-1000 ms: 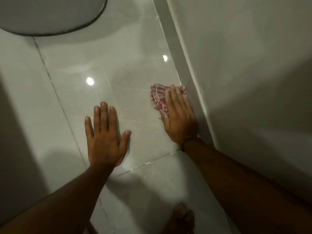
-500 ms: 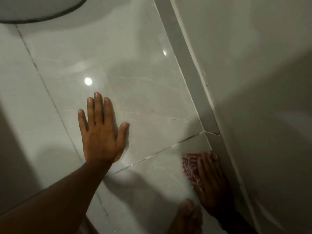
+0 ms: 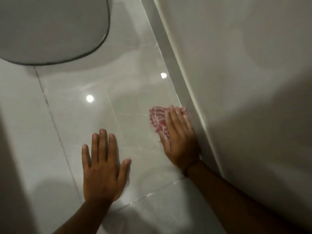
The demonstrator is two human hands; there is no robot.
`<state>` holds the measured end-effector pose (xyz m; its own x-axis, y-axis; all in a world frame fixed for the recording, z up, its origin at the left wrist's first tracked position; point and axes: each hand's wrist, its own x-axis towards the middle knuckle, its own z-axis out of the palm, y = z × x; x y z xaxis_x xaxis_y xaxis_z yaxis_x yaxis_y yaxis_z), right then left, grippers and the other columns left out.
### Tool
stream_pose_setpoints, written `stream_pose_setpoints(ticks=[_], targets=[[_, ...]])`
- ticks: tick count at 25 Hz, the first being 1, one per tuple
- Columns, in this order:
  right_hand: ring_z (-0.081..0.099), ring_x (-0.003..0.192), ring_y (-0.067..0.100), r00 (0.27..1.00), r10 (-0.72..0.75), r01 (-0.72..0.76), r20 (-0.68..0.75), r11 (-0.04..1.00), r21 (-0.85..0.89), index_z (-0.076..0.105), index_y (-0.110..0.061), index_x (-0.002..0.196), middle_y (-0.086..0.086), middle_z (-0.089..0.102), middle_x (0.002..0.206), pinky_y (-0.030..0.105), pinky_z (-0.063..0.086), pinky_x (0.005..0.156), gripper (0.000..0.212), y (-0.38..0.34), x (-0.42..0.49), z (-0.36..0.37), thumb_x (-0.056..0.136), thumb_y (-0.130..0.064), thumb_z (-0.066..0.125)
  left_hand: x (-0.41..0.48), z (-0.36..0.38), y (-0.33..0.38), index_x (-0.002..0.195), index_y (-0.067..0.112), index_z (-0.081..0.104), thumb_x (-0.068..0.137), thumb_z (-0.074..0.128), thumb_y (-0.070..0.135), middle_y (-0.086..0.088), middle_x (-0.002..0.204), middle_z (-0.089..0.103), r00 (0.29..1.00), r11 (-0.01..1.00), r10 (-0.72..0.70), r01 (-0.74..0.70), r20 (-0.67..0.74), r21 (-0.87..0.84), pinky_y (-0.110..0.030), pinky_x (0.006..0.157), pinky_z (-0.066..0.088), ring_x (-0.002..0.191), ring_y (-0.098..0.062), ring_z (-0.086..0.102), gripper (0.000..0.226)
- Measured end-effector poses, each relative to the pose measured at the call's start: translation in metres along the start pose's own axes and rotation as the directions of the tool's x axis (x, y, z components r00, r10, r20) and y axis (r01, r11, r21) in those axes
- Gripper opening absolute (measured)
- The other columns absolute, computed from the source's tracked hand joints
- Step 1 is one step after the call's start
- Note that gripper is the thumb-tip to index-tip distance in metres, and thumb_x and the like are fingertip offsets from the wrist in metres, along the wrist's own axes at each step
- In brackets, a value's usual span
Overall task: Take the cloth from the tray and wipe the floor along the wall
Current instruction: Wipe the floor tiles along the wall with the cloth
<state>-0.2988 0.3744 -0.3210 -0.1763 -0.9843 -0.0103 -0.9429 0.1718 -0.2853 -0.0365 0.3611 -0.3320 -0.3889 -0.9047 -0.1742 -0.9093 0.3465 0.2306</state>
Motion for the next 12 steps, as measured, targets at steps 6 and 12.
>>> stream_pose_setpoints(ticks=[6, 12], targets=[[0.024, 0.162, 0.032, 1.0, 0.024, -0.024, 0.003, 0.999, 0.033, 0.028, -0.005, 0.162, 0.018, 0.029, 0.172, 0.05, 0.02, 0.133, 0.067, -0.017, 0.134, 0.013, 0.107, -0.042, 0.04, -0.004, 0.003, -0.002, 0.171, 0.008, 0.017, 0.103, 0.034, 0.059, -0.016, 0.182, 0.007, 1.0, 1.0, 0.0, 0.0, 0.021, 0.022, -0.065, 0.133, 0.01, 0.169, -0.036, 0.004, 0.086], [0.022, 0.162, 0.031, 0.999, 0.039, -0.039, 0.028, 0.999, 0.005, 0.024, -0.006, 0.163, 0.017, 0.027, 0.173, 0.051, 0.024, 0.132, 0.069, -0.011, 0.073, 0.005, 0.107, -0.043, 0.037, -0.001, 0.002, 0.0, 0.172, 0.01, 0.013, 0.105, 0.03, 0.059, -0.016, 0.183, 0.004, 1.0, 1.0, 0.003, -0.003, 0.02, 0.01, -0.063, 0.134, 0.008, 0.169, -0.034, 0.001, 0.085]])
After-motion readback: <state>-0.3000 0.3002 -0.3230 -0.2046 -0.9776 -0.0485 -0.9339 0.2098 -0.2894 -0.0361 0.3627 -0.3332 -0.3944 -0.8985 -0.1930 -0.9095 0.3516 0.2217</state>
